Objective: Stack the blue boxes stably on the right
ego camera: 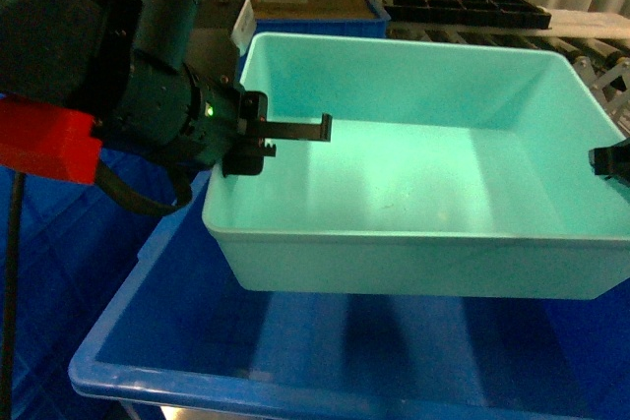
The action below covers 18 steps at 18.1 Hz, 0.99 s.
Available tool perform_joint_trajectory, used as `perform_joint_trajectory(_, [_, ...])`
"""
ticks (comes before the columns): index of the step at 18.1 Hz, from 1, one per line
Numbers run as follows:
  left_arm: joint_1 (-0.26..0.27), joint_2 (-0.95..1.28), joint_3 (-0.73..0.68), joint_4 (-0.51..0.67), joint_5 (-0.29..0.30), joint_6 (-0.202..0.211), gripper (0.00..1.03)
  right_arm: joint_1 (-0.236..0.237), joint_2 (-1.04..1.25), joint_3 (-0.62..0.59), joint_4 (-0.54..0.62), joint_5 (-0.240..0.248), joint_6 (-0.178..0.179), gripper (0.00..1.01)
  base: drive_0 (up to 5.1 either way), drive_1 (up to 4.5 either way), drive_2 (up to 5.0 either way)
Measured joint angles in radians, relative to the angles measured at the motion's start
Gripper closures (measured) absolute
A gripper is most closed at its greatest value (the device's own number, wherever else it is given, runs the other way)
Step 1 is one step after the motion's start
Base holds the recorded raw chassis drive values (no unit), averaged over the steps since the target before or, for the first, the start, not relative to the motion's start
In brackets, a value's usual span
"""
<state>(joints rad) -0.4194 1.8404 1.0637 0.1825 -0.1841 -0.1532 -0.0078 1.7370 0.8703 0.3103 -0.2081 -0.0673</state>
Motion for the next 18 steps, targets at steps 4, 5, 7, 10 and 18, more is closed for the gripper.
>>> perform_joint_trajectory(4, [0.003, 0.067, 0.006, 0.014, -0.010, -0.025, 1.01, 0.001, 0.088, 0.045, 0.003, -0.007, -0.039, 0.99, 0.0, 0.00, 0.0])
perform_joint_trajectory(5, [0.003, 0.077, 0.006, 0.014, -0.009, -0.028, 1.01, 0.001, 0.102, 0.049, 0.003, -0.008, -0.043, 0.99, 0.0, 0.00, 0.0])
perform_joint_trajectory(7, [0.004, 0.105, 0.006, 0.022, -0.010, -0.031, 1.01, 0.000, 0.138, 0.058, -0.015, -0.008, -0.059, 0.99, 0.0, 0.00, 0.0])
perform_joint_trajectory(10, [0.008, 0.135, -0.017, 0.063, -0.001, -0.031, 1.01, 0.000, 0.186, 0.058, 0.005, -0.004, -0.087, 0.99, 0.0, 0.00, 0.0])
perform_joint_trajectory(18, [0.023, 0.223, -0.065, 0.102, 0.029, -0.060, 1.01, 0.055, 0.227, 0.002, 0.040, 0.054, -0.159, 0.99, 0.0, 0.00, 0.0])
